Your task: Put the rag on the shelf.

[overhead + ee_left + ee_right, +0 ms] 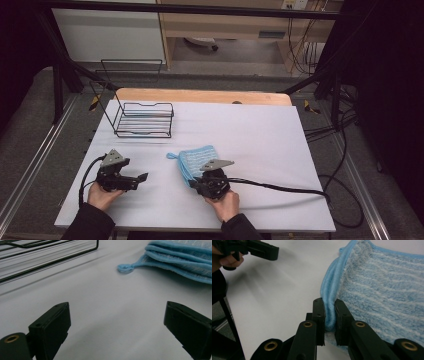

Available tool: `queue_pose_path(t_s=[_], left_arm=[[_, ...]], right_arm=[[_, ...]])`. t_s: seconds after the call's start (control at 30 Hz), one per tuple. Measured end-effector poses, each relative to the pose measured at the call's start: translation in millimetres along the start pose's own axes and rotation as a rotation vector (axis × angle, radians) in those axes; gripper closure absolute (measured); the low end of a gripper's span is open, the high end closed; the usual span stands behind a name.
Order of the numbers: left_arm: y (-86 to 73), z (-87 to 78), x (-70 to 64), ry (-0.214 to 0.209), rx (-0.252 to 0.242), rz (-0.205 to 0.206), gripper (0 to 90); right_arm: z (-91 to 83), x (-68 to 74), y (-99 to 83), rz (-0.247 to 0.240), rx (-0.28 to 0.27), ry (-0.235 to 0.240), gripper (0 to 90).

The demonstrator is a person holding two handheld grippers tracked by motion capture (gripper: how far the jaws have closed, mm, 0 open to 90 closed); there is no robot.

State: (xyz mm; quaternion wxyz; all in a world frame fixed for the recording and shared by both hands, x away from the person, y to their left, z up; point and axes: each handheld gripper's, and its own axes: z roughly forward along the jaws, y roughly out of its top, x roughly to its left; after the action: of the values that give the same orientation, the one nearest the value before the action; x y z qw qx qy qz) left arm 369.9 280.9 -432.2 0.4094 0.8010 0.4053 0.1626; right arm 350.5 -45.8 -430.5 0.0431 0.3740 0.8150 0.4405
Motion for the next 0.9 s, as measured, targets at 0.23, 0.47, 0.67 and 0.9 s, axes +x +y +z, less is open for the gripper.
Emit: queue_pose_path(t_s=[0.23,0.47,0.67,0.9], left_arm=[[0.0,-0.9,1.2,0.003,-0.004,-0.004,7.1],[-0.2,-1.0,2.3,0.003,-0.003,-0.008,7.1],[-0.3,-1.5,2.3,0.002,-0.007,-0.011,7.1],[3.0,-3.0,-4.0,-0.005,-0.015,-0.020,7.2]], right_arm=[[25.5,20.1,5.4,0.013,-0.010,0.010,81.2],[43.9,31.7,6.1,0.037,-0.007,-0.004,80.2],[48.5,32.2,3.6,0.029,-0.023,0.024,66.8],[18.2,28.5,16.8,-0.039,-0.097,-0.032,38.6]])
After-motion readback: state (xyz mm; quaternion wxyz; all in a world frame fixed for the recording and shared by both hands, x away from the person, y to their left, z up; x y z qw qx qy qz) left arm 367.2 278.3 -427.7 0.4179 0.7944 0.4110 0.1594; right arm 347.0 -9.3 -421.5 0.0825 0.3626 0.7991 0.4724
